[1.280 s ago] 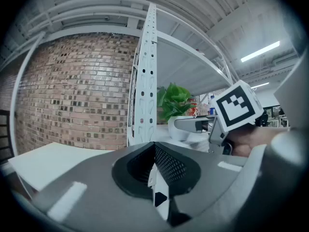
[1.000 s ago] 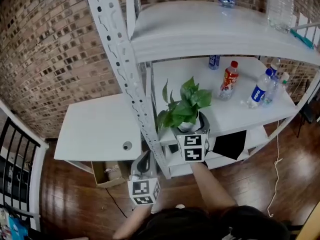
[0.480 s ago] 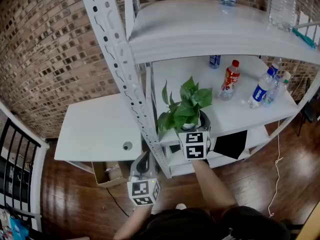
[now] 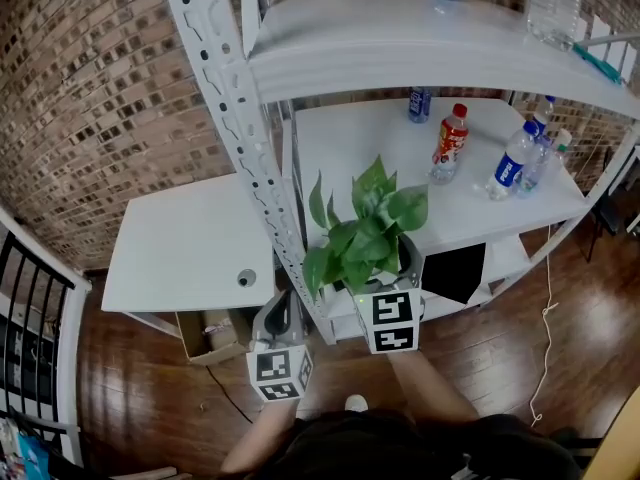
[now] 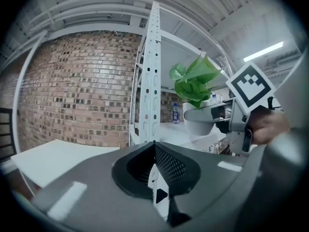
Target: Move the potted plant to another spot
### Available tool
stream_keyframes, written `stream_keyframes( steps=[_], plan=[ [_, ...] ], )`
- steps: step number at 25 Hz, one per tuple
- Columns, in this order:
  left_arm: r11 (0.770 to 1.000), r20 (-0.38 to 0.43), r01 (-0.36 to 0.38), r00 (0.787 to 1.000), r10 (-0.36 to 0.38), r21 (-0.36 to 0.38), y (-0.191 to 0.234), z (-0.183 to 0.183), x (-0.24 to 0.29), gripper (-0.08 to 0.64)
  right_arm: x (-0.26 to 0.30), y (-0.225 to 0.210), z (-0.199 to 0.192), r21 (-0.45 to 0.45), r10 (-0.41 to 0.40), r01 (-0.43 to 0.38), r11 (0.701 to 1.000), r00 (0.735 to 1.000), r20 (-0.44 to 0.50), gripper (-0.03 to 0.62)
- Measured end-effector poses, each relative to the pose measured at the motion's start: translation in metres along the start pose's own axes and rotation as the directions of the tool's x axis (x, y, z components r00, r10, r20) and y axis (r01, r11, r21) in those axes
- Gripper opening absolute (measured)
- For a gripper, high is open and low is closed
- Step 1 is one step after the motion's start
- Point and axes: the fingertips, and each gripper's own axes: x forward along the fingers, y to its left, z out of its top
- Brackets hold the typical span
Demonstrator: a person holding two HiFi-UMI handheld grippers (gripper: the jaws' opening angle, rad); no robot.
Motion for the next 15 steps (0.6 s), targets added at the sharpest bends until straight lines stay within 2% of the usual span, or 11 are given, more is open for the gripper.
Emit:
stream_keyframes(
  steps=[7,11,15],
  plan=[
    [0.996,0.054,-0.074,0.996,0.076,-0.045,0.035,-0.004,-0.029,0.015,-0.044,0.07,-0.008,-0.001,0.128,-0.128,0.992,0.992,-0.018,0.48],
    [0.986,0.047,-0.162,0.985,0.164,-0.045,0.081,-0.01,-0.047,0.015,-0.049,0.122,-0.01,0.004,0.213,-0.213,0.977,0.977,-0.026,0.48],
    [0.966,0.036,-0.256,0.966,0.257,-0.042,0.14,-0.015,-0.069,0.015,-0.039,0.179,-0.007,0.0,0.297,-0.297,0.955,0.955,-0.024,0.48]
  ],
)
